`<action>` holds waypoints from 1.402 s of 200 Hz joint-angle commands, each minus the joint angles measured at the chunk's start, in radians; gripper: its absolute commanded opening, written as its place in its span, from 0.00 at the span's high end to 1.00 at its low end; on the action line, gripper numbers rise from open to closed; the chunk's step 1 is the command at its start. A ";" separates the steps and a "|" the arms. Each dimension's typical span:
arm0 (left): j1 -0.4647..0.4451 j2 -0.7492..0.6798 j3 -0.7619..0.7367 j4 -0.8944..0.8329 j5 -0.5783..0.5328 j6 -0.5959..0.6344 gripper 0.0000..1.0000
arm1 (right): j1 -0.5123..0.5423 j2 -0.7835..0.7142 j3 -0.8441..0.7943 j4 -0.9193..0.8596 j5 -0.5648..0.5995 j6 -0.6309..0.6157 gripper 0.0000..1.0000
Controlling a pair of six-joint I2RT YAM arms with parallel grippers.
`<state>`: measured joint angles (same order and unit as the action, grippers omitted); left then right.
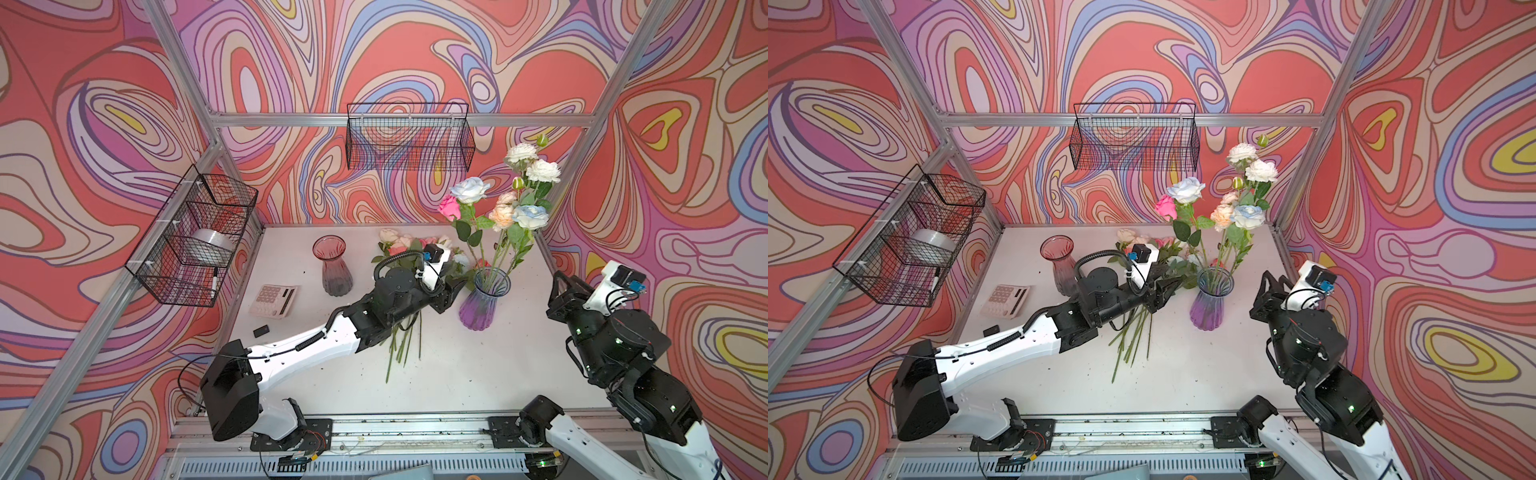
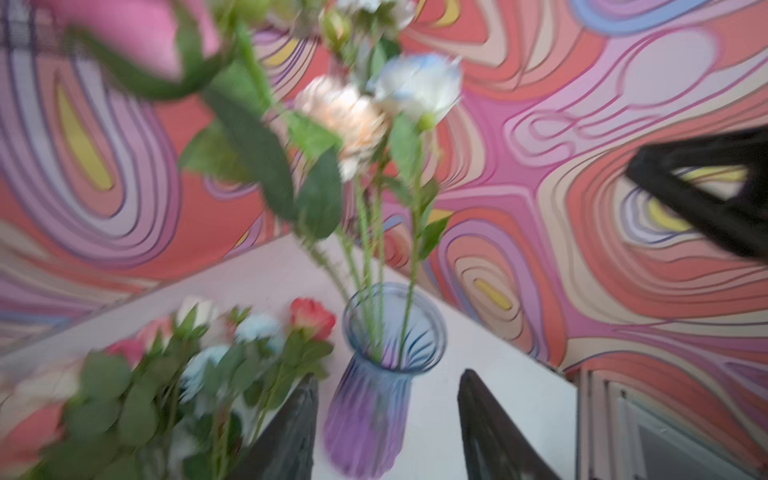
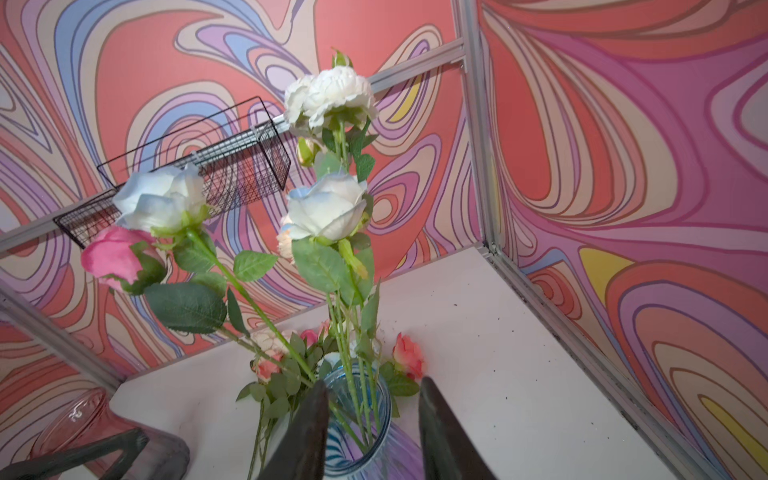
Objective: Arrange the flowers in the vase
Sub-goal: 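Release the rose and move the left gripper back down to the loose stems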
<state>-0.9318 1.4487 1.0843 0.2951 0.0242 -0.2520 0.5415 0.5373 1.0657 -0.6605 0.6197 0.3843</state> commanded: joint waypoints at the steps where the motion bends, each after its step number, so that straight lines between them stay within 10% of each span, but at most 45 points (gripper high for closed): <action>1: 0.115 0.013 -0.065 -0.281 -0.069 -0.138 0.64 | -0.005 0.002 -0.037 -0.064 -0.119 0.032 0.65; 62: 0.330 0.357 0.159 -0.626 0.048 -0.248 0.68 | -0.005 0.007 -0.115 -0.042 -0.153 0.062 0.67; 280: 0.252 0.743 0.594 -0.812 0.094 -0.145 0.79 | -0.005 0.029 -0.169 0.017 -0.122 0.016 0.67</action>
<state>-0.6773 2.1605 1.6466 -0.4671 0.1505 -0.3962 0.5415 0.5770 0.9035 -0.6575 0.4820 0.4110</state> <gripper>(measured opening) 0.230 0.332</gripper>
